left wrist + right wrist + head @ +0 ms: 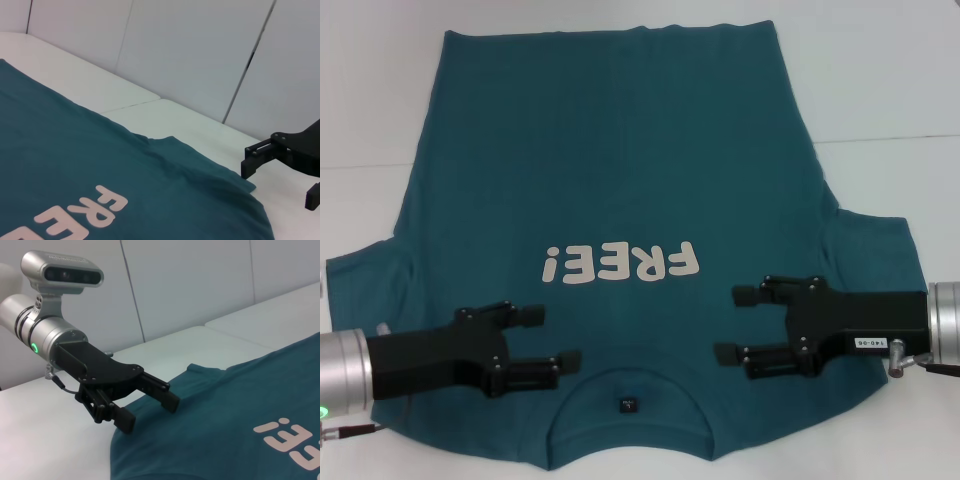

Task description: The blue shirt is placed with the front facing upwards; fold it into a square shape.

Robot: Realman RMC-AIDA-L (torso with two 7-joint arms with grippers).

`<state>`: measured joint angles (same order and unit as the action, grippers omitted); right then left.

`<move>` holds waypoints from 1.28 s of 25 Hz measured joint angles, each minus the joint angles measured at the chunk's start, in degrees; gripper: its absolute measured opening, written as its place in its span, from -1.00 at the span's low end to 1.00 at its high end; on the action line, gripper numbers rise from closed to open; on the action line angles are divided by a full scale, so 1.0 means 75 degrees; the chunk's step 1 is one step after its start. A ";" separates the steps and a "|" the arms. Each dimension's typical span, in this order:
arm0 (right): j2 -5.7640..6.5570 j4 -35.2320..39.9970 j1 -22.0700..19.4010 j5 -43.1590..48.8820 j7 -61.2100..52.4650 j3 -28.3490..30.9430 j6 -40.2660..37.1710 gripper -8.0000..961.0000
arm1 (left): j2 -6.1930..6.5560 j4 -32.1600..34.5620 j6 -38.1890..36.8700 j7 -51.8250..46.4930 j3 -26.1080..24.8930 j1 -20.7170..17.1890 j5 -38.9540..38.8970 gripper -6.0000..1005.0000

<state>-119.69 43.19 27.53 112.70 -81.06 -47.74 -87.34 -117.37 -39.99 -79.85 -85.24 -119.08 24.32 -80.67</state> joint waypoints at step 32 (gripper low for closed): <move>-0.0025 -0.0060 -0.0070 -0.0124 -0.0019 0.0044 0.0182 0.90 | 0.0603 -0.0457 0.1166 -0.4023 -0.2483 -0.0280 0.0303 0.76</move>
<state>-119.87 42.74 27.01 111.77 -81.20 -47.41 -85.98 -112.85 -43.42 -71.10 -115.41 -137.70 22.22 -78.40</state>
